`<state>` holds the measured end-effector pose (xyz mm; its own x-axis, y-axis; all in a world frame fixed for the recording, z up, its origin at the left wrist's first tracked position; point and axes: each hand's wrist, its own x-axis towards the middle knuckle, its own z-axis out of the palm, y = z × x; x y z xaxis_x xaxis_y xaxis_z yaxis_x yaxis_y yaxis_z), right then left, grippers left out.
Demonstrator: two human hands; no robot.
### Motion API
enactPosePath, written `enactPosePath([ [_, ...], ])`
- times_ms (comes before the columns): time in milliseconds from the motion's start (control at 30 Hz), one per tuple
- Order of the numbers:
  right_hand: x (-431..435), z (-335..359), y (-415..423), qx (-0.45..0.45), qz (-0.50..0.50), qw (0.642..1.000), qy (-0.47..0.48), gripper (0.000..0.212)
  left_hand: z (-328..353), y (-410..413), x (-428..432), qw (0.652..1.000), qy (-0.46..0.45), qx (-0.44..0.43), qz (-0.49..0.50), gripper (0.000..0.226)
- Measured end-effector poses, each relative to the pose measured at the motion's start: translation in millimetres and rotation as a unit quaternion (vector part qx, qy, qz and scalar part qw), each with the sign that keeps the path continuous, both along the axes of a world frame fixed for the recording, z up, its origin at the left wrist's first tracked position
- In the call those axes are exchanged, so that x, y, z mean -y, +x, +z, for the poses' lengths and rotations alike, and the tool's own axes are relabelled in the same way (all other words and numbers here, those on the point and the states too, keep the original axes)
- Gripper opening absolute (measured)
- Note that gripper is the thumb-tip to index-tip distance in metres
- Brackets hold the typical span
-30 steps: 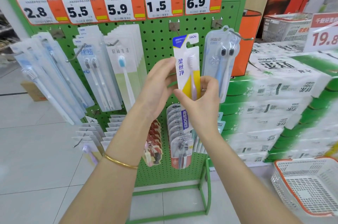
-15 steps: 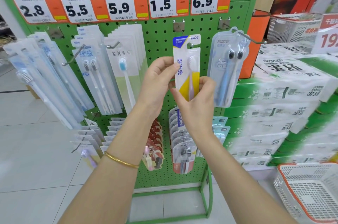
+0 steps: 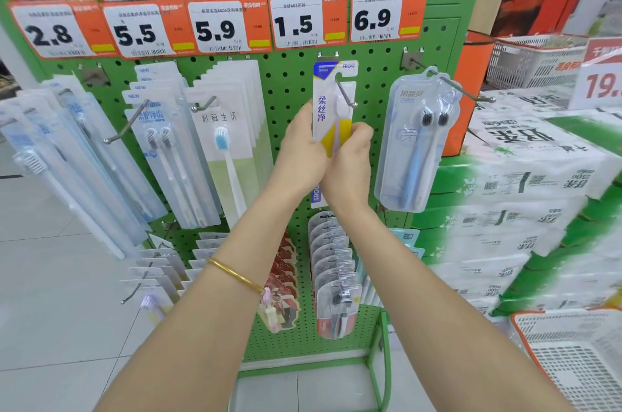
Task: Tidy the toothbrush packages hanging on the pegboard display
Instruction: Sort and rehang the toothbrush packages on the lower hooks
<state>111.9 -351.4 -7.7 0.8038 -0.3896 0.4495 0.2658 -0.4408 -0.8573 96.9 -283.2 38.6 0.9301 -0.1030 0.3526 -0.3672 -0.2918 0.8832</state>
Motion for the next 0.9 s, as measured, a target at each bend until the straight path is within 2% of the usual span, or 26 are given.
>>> enactPosePath([
  [200,0,-4,4,-0.008,0.013,1.0,0.006,0.039,-11,7,-3,0.999,0.036,-0.005,0.002,0.06],
  [300,0,-5,4,-0.014,0.013,1.0,-0.007,0.048,-20,7,-4,0.997,0.061,-0.027,0.031,0.081],
  [400,3,-13,0,-0.03,-0.012,0.997,-0.066,0.07,-26,-4,-5,0.995,0.064,-0.018,0.074,0.069],
  [467,7,-23,-5,-0.035,-0.023,0.995,-0.088,0.078,-34,-17,-2,0.992,0.053,0.025,0.116,0.068],
  [567,18,-41,-19,-0.026,-0.038,0.994,-0.103,0.073,-50,-30,8,0.983,0.022,0.092,0.16,0.062],
  [633,29,-51,-31,-0.019,-0.055,0.992,-0.115,0.063,-62,-36,17,0.983,0.0,0.102,0.152,0.056],
  [800,68,-57,-58,-0.022,-0.115,0.991,-0.061,0.045,-81,-43,44,0.996,0.016,0.041,0.076,0.049],
  [900,89,-49,-57,-0.005,-0.154,0.988,-0.014,0.042,-78,-36,57,0.999,0.027,0.021,0.026,0.047],
])
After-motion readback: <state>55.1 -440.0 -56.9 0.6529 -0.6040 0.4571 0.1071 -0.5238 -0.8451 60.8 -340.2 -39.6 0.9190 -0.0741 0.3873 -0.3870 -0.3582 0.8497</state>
